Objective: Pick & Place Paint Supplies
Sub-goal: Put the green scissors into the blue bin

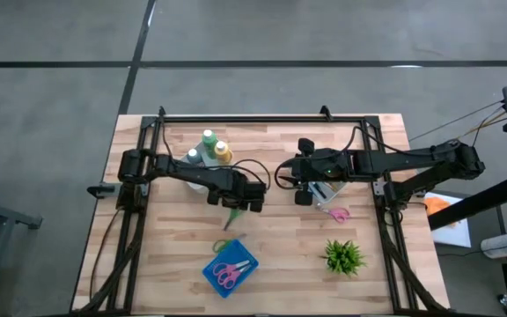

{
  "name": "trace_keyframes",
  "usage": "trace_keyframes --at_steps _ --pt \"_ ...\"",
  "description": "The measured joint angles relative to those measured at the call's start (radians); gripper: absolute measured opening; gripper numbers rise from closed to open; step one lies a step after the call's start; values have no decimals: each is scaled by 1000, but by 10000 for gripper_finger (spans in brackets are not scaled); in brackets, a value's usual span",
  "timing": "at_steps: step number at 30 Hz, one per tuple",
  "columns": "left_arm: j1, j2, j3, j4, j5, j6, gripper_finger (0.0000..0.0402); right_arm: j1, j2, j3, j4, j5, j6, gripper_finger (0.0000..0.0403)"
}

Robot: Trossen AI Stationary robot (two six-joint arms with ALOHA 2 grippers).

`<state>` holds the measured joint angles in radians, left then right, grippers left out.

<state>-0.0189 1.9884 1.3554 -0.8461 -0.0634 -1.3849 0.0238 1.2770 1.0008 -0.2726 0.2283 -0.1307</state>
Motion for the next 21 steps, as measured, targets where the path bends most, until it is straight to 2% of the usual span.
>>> trace_keyframes --at_steps 4,11,18,21 --pt "1 -1 14 10 -41 90 97 0 0 0 0 0 0 143" --pt "-1 6 13 45 -49 191 97 0 0 0 0 0 0 143" --pt "-34 6 14 89 -40 425 97 0 0 0 0 0 0 143" --pt "-46 6 14 86 -33 571 97 0 0 0 0 0 0 143"
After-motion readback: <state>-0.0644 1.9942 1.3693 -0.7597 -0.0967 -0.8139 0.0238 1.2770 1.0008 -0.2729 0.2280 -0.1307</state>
